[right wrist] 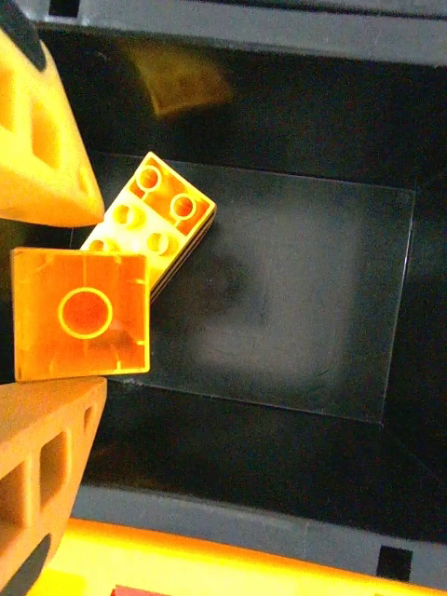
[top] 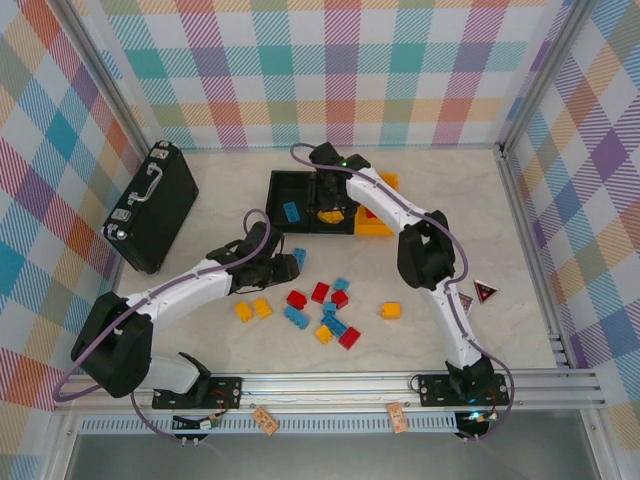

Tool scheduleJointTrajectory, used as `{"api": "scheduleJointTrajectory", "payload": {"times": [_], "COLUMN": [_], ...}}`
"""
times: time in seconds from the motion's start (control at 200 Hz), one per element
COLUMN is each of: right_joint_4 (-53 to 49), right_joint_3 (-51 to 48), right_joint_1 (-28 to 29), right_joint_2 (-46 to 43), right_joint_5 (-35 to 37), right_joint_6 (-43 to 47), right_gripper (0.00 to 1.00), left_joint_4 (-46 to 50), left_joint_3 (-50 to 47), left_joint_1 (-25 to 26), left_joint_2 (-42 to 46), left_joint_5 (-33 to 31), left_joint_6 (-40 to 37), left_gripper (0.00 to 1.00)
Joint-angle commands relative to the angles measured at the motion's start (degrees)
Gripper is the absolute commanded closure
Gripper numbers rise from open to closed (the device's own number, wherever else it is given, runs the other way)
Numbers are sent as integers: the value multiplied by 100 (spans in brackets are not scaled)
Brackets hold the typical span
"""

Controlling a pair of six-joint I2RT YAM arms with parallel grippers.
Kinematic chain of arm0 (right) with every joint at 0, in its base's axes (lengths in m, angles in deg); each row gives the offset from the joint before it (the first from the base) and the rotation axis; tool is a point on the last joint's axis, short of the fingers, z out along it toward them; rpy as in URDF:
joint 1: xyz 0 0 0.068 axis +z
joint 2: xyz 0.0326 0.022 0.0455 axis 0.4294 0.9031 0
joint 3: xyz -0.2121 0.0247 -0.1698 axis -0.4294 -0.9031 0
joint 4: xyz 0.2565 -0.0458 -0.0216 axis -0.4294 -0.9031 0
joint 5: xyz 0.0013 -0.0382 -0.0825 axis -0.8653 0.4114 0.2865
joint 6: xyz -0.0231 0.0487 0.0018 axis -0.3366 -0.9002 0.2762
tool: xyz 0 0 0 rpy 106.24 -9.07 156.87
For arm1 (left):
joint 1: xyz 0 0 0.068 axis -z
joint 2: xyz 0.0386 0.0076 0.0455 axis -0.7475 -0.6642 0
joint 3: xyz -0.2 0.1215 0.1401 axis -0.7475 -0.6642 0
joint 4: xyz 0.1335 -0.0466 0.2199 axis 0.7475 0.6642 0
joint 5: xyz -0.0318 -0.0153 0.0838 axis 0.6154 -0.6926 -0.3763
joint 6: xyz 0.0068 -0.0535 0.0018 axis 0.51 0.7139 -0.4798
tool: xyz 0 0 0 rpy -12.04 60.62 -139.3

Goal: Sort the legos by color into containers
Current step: Place the lego in the container, then pick up the lego from the bottom-center of the table.

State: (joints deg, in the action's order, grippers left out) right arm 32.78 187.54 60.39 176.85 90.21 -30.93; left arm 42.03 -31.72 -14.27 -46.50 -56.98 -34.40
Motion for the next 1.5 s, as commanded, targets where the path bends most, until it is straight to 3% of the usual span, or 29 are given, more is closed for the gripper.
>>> {"api": "scheduleJointTrajectory", "payload": {"times": [0.0,0.15,0.435,0.995,1.23,1.495], "right_joint_4": [-137,-4,528,1903,2132,2290], "right_joint_3": [195,24,-1187,-5577,-6630,-6688], "right_joint_1": [10,67,134,214,675,1106], "right_joint_2": [14,-348,-1671,-4415,-4771,-4436], "right_joint_5": [41,-20,-246,-2051,-2416,-2491], "right_joint_6": [70,148,194,-97,-18,-26], "right_gripper": [51,51,45,45,41,37], "left_joint_4": [157,156,70,-351,-462,-753], "left_joint_3": [-68,-67,-49,-220,-718,-1126], "left_joint_1": [61,61,67,143,148,143], "left_joint_2": [181,230,206,140,383,599], "left_joint_5": [-111,-156,-157,285,332,244], "left_joint_6": [95,110,141,122,404,655], "left_gripper": [49,49,49,49,49,48]}}
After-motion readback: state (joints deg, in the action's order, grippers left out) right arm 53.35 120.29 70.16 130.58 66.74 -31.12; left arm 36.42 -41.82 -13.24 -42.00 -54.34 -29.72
